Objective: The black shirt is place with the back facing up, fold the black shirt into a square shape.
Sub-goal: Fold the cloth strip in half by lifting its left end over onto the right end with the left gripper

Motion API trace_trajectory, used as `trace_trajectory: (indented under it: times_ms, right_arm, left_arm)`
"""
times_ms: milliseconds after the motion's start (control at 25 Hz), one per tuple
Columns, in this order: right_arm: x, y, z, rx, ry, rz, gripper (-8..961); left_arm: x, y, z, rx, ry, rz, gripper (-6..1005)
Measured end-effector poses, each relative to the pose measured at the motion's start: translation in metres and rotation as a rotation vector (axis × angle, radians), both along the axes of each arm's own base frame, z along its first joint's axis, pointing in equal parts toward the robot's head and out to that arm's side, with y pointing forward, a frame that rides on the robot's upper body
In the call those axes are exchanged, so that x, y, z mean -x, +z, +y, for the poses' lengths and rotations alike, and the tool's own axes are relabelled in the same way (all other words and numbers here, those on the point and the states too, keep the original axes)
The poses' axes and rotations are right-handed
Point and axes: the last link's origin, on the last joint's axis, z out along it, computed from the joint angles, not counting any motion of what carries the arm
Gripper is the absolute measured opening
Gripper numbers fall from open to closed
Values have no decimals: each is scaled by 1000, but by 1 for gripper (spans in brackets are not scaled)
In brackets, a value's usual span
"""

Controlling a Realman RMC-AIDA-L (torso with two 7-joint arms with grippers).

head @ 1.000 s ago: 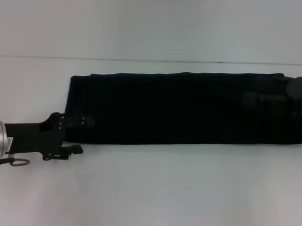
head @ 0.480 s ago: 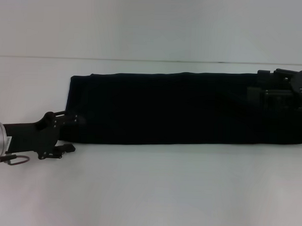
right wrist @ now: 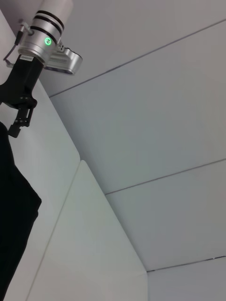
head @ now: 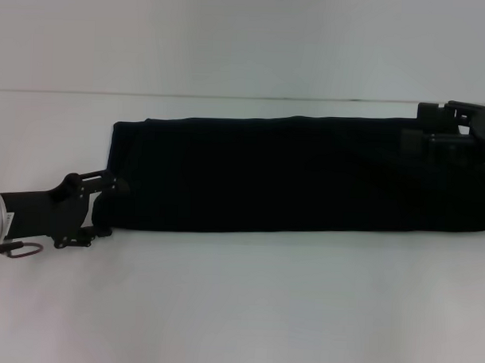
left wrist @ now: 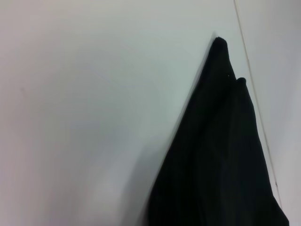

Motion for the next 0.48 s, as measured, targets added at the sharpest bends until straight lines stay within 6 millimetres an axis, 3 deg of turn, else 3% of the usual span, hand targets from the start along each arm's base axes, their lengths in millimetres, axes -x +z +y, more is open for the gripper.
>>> trace_trajectory:
  times_ms: [480]
  right_arm:
    - [1,1,1,-9,0,10,945]
  left_arm:
    - [2,0,0,8,1,22,878]
